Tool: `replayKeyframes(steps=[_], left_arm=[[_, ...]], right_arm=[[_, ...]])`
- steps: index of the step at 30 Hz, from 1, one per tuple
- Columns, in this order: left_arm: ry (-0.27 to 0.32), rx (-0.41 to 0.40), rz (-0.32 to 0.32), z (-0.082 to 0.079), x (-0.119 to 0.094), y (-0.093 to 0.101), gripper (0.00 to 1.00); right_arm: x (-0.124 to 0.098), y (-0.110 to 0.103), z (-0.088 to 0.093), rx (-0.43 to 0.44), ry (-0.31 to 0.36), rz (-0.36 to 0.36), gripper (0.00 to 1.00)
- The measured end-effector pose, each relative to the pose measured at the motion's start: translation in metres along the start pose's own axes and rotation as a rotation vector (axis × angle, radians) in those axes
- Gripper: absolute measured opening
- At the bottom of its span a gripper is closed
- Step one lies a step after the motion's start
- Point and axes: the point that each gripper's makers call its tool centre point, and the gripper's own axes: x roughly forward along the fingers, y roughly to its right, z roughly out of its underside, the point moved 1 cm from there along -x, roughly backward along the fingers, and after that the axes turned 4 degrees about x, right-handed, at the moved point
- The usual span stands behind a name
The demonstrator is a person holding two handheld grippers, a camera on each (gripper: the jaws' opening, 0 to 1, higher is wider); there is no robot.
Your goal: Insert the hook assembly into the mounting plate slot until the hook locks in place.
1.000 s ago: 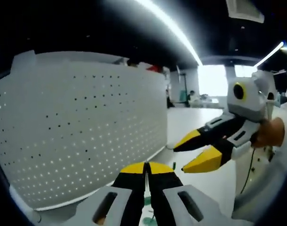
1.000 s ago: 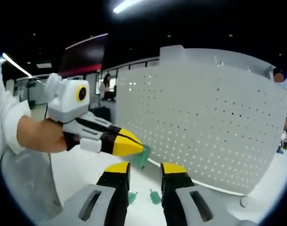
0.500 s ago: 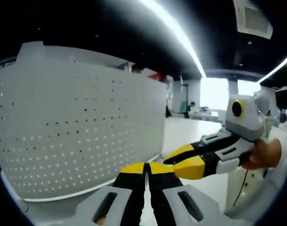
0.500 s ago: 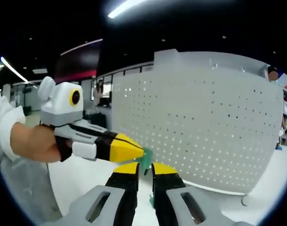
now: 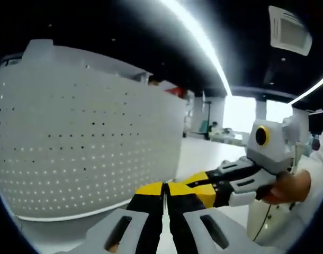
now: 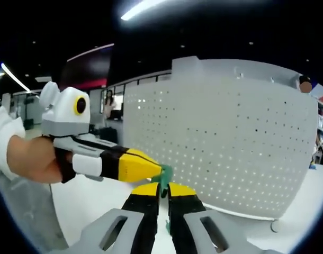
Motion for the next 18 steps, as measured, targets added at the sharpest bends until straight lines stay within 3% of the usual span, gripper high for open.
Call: replayKeyframes(steps=[18], left_arm=[[-0.006, -0.024, 0.013, 0.0016, 0.0016, 0.0060, 0.02]], right_arm=[[-0.0003, 0.0019, -0.0023, -0.024, 0.011, 0.009, 0.01]])
